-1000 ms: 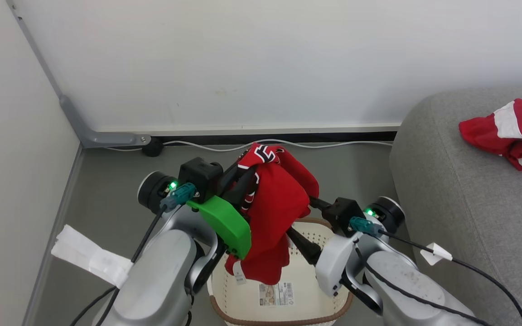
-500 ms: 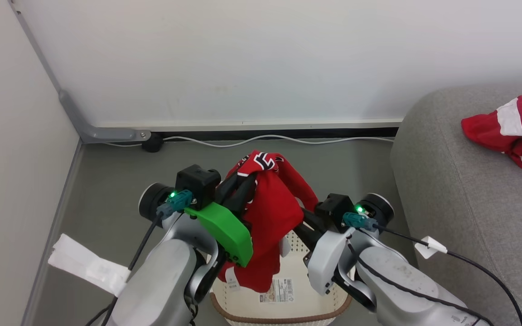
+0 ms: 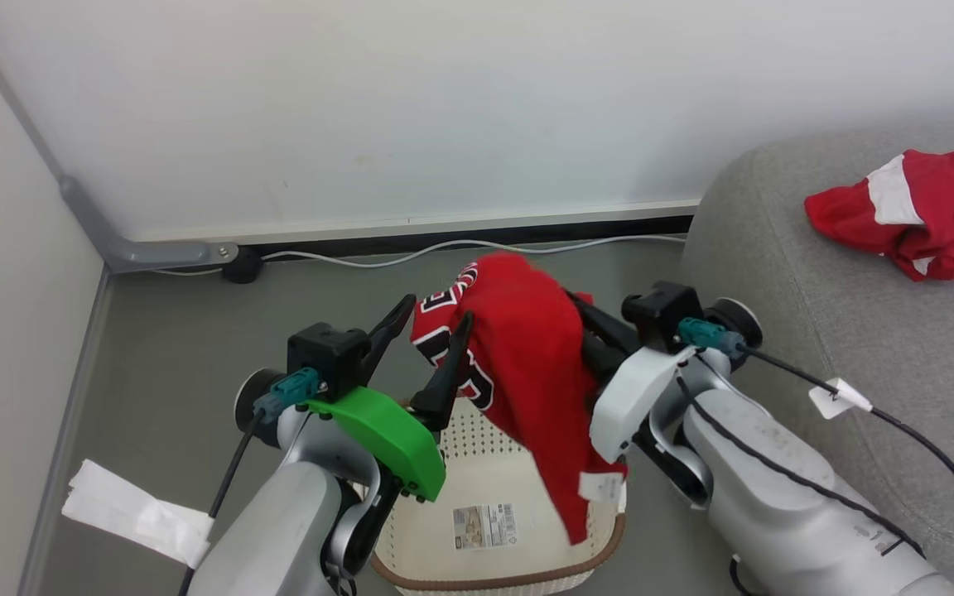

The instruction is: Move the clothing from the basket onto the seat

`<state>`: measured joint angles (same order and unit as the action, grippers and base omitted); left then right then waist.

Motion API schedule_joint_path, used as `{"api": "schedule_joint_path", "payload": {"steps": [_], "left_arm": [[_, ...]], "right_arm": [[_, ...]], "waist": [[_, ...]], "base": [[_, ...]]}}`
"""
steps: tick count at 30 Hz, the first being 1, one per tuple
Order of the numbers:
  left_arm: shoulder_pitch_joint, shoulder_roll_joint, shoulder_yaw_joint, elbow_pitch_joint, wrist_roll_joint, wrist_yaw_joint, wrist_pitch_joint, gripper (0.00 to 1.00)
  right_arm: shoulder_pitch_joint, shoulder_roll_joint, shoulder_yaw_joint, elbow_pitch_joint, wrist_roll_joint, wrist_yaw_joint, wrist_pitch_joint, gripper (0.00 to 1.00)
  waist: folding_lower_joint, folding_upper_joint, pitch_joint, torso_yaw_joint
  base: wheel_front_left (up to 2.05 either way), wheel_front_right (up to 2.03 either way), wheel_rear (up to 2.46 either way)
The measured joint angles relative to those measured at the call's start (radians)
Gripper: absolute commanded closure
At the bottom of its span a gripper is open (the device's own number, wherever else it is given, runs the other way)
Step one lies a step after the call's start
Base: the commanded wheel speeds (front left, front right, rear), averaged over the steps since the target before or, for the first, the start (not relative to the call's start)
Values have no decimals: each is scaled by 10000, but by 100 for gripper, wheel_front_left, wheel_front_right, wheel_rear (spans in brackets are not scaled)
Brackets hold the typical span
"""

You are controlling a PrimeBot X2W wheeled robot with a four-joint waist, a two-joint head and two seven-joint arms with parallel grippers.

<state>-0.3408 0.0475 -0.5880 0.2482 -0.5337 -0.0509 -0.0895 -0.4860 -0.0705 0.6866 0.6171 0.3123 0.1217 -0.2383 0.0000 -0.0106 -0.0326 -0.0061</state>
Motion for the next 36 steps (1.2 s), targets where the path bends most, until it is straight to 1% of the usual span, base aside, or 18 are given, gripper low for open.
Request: {"api": "schedule_joint_path", "payload": {"steps": [6, 8, 14, 20, 22, 24, 26, 29, 36], "left_arm": [[151, 123, 15, -94, 2, 31, -12, 0], [207, 174, 12, -150, 2, 31, -56, 0], [342, 263, -50, -305, 17, 31, -178, 0], [553, 282, -173, -382, 21, 27, -274, 0], [623, 284, -234, -410, 36, 25, -326, 0], [669, 284, -288, -437, 36, 10, -357, 0], [721, 284, -320, -491, 40, -10, -362, 0], [787, 284, -407, -552, 96, -17, -407, 0], [869, 278, -612, -644, 128, -17, -451, 0]], "right_arm": [[-127, -506, -662, -10, 98, -213, -23, 100], [-154, -650, -869, -48, 151, -362, -86, 100], [-168, -1108, -1350, -370, 159, -608, -90, 100], [-165, -1511, -1724, -886, 159, -719, -90, 100], [-151, -1634, -1818, -1034, 157, -802, -92, 100], [-102, -1770, -1910, -1170, 157, -807, -92, 100], [37, -1898, -2002, -1271, 157, -821, -96, 100], [314, -2082, -2107, -1383, 157, -974, -105, 100], [809, -2529, -2385, -1664, 159, -1035, -105, 100]], "waist": [[0, 0, 42, -331], [0, 0, 51, -456], [0, 0, 66, -875], [0, 0, 62, -1376], [0, 0, 57, -1562], [0, 0, 49, -1757], [0, 0, 40, -1953], [0, 0, 24, -2260], [0, 0, 7, -2977]], "base": [[0, 0, 0], [0, 0, 0], [0, 0, 0], [0, 0, 0], [0, 0, 0], [0, 0, 0], [0, 0, 0], [0, 0, 0], [0, 0, 0]]}}
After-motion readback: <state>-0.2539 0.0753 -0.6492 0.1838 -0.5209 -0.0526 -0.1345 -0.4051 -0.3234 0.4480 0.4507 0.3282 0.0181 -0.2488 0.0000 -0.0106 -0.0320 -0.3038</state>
